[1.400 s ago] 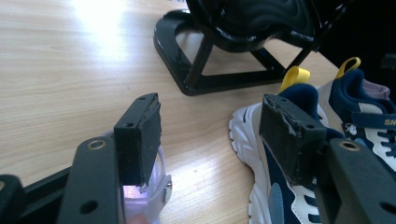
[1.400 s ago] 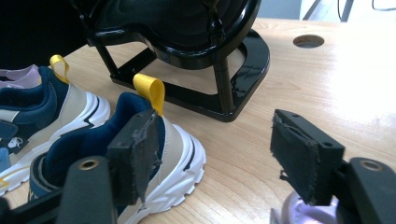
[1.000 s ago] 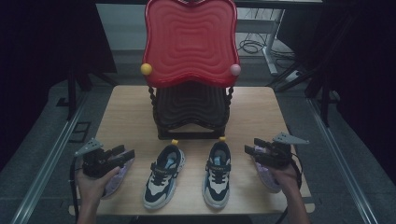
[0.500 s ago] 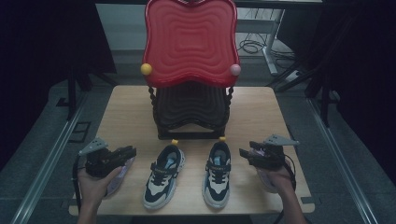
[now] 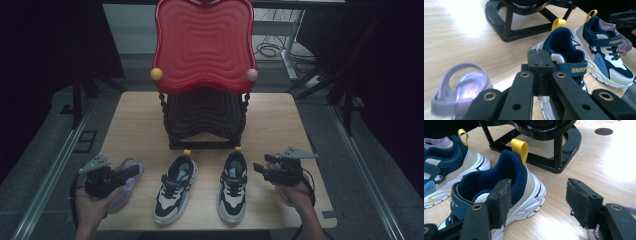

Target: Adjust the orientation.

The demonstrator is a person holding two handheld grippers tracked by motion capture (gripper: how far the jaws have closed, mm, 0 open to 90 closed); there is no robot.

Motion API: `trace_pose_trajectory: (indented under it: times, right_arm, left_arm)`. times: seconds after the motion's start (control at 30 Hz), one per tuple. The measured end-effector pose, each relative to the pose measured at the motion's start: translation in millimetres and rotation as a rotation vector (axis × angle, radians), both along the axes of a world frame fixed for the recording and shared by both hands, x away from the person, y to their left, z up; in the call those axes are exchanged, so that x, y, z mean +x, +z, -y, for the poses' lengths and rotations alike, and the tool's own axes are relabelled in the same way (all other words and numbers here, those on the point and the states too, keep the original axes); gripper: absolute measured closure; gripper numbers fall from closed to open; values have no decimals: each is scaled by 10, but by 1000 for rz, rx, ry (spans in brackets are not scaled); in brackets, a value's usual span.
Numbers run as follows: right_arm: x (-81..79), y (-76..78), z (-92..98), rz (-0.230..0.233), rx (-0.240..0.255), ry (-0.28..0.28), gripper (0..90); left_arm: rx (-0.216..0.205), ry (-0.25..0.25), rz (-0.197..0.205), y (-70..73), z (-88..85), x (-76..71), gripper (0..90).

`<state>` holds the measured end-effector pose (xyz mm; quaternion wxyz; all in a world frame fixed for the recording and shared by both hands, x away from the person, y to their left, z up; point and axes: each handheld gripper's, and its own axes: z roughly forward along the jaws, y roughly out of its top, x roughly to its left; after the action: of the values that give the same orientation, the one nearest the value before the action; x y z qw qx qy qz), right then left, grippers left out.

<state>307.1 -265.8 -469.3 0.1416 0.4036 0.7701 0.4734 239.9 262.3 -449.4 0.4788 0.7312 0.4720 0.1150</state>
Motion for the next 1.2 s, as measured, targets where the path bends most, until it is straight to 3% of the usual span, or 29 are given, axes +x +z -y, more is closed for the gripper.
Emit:
trace_pose_trajectory:
  times: [0.3, 0.5, 0.67, 0.97, 1.03, 1.2]
  right_arm:
    - [-69, -67, 19, -8, -9, -26, 376]
    - [-93, -38, 41, 2, -3, -37, 377]
    - [-43, -49, 23, 2, 0, -29, 382]
    - [-14, -62, -57, 0, -16, -6, 380]
    - [-11, -68, -64, 1, -20, -5, 380]
    - [-10, -92, -82, -10, -22, 0, 380]
  left_arm:
    - [-6, 13, -54, -201, -69, -61, 900]
    - [29, 0, -87, -281, -54, -129, 900]
    - [41, 40, -133, -413, -139, -207, 900]
    - [52, 74, -174, -568, -210, -301, 900]
    - [53, 96, -201, -620, -245, -323, 900]
    - [52, 102, -208, -653, -267, -350, 900]
